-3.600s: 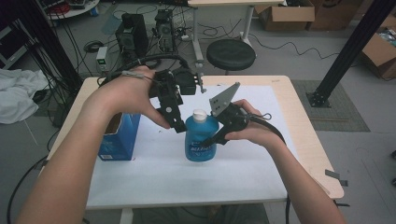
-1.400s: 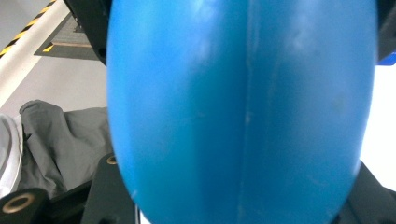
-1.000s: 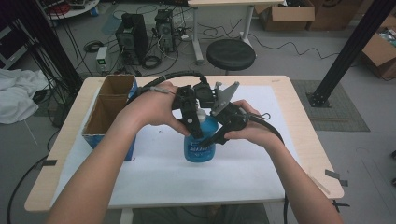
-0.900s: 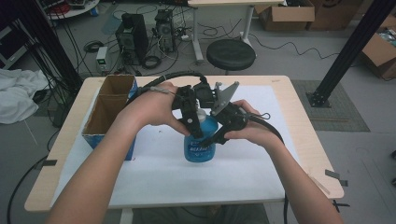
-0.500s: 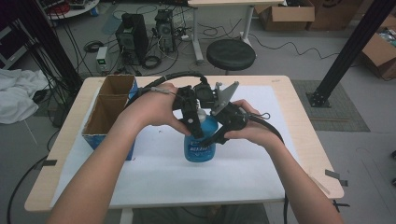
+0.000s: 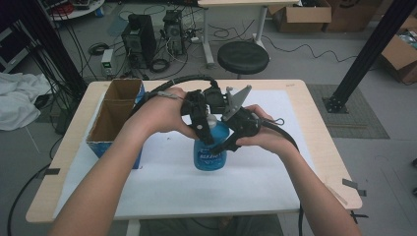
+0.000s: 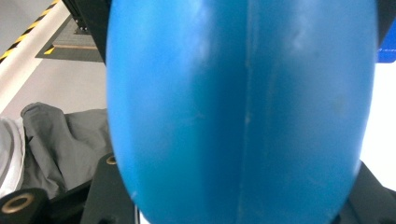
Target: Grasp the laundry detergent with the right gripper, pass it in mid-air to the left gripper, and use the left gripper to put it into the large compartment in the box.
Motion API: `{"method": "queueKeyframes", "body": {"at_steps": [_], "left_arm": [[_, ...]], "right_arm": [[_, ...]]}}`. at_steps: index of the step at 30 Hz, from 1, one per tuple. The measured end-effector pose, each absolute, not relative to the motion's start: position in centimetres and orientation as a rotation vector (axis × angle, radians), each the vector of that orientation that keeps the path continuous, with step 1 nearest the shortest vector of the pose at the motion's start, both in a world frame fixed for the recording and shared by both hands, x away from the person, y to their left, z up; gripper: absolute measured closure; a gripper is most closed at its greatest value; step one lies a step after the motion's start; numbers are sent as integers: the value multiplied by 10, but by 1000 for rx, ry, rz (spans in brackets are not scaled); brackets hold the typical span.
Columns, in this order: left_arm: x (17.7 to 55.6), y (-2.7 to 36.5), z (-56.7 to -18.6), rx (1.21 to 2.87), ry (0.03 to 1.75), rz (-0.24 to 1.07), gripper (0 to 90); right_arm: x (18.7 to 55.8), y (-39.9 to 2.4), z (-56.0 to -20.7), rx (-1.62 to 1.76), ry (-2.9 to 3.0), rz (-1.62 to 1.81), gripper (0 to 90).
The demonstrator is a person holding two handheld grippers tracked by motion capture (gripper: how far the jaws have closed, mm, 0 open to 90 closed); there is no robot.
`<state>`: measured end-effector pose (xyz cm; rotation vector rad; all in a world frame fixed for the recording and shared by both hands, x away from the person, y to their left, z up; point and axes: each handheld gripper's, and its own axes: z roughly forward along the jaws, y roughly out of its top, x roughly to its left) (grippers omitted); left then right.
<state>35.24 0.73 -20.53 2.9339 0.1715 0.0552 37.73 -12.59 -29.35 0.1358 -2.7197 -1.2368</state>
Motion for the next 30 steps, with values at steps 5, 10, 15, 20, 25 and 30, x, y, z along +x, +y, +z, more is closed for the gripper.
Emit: {"method": "queueKeyframes", "body": {"at_steps": [5,10,15,20,25,30], "left_arm": [[353,7,-205,2935,170,64,383],[353,8,-204,2932,174,53,383],[354,9,-203,2931,180,55,384],[355,12,-201,2935,212,72,385],[357,19,-194,2924,269,92,386],[360,33,-177,2901,367,118,386]], "right_arm": [[378,-126,-294,133,-2720,-1245,443],[378,-126,-294,135,-2714,-1248,440],[379,-126,-294,121,-2702,-1266,432],[381,-126,-295,83,-2697,-1255,311],[383,-129,-297,26,-2734,-1235,255],[390,-144,-296,-51,-2784,-1190,234]]}}
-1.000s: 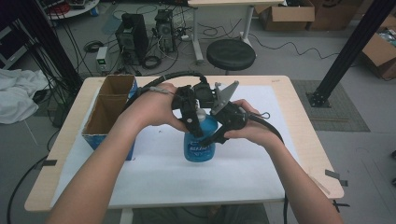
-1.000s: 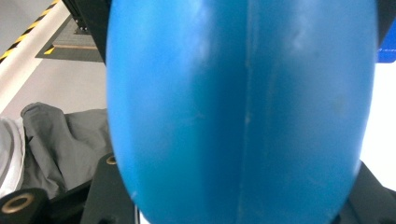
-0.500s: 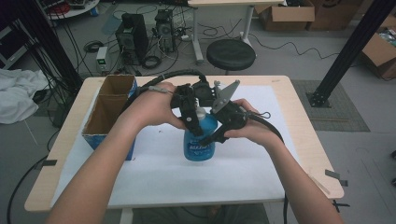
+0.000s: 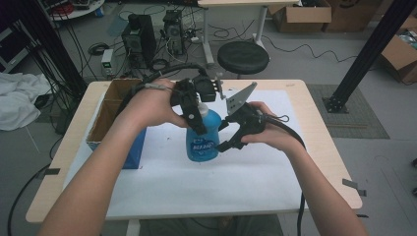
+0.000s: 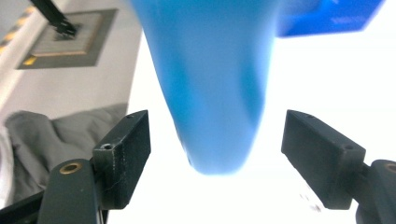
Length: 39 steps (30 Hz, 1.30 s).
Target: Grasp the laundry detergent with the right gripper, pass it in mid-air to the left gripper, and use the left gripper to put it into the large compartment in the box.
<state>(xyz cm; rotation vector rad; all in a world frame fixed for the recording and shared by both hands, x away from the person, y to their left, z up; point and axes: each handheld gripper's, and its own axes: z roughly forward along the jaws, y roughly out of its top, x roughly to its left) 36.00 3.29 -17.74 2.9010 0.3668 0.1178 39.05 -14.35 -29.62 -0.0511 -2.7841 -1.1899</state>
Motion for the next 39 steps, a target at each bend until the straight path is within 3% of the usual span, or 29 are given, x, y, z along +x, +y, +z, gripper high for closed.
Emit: {"method": "queueKeyframes", "body": {"at_steps": [8,22,32,39], "left_arm": [[371,65,-141,2814,644,213,386],[392,156,-85,2519,1341,405,387],[402,214,-89,2321,1751,441,388],[403,235,-102,2254,1867,428,387]], "right_arm": [[400,-176,-298,-189,-2988,-869,244],[409,-239,-294,-352,-3105,-414,252],[409,-262,-284,-421,-3135,-358,260],[408,-271,-279,-444,-3141,-330,270]]}}
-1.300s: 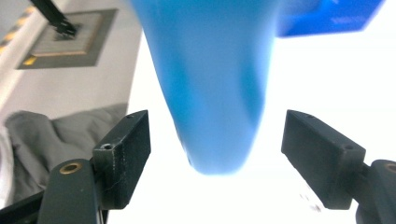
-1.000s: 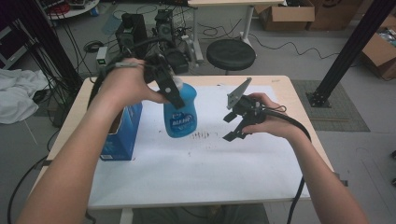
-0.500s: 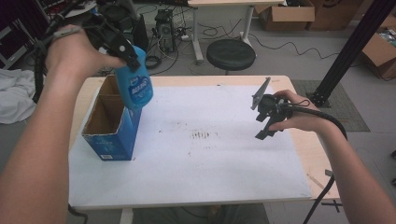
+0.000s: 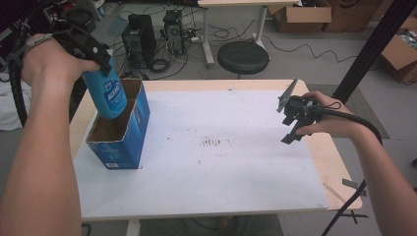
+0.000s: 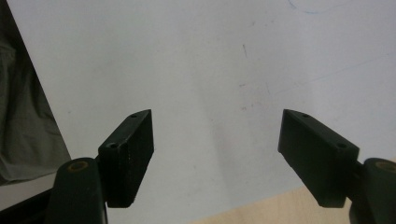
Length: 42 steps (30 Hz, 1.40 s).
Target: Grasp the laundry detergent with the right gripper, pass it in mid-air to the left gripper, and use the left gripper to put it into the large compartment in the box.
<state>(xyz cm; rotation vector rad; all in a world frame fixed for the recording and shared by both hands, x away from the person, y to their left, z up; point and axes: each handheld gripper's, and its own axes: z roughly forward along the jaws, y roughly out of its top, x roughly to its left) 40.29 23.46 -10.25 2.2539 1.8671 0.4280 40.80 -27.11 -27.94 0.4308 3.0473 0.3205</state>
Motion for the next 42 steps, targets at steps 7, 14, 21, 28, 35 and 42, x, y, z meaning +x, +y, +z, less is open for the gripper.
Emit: {"method": "queueKeyframes", "body": {"at_steps": [7,14,21,28,35,42], "left_arm": [[403,242,-122,2190,1928,388,388],[404,246,-154,2163,1984,364,388],[404,246,-182,2168,2013,324,388],[405,247,-200,2158,2033,306,388],[407,248,-223,2156,2063,282,388],[411,244,-246,2176,2071,253,388]], "right_arm": [[408,-273,-283,438,3047,294,273],[405,-275,-284,439,3047,298,282],[402,-277,-284,436,3049,286,284],[400,-276,-282,428,3043,289,284],[400,-278,-283,430,3044,296,284],[401,-280,-285,444,3046,295,284]]}}
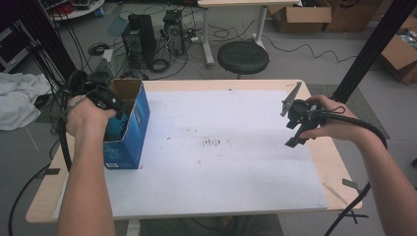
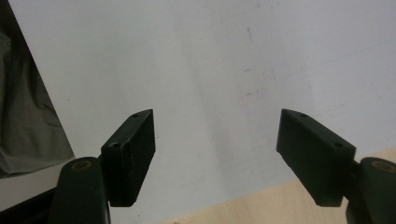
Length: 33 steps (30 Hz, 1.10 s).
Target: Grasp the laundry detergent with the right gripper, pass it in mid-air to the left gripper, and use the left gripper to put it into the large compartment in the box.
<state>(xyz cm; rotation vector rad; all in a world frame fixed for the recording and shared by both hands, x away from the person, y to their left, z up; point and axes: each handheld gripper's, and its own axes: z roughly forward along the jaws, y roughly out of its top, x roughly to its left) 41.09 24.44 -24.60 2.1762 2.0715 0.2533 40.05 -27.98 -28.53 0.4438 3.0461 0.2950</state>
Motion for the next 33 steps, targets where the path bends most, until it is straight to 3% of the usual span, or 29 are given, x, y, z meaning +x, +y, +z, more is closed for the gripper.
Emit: {"method": "queueKeyframes", "body": {"at_steps": [17,33], "left_arm": [[412,245,-275,2192,2120,239,388],[407,247,-277,2188,2116,218,382]], "right_arm": [[402,-281,-291,448,3056,298,284],[401,-277,-294,442,3061,293,284]]}}
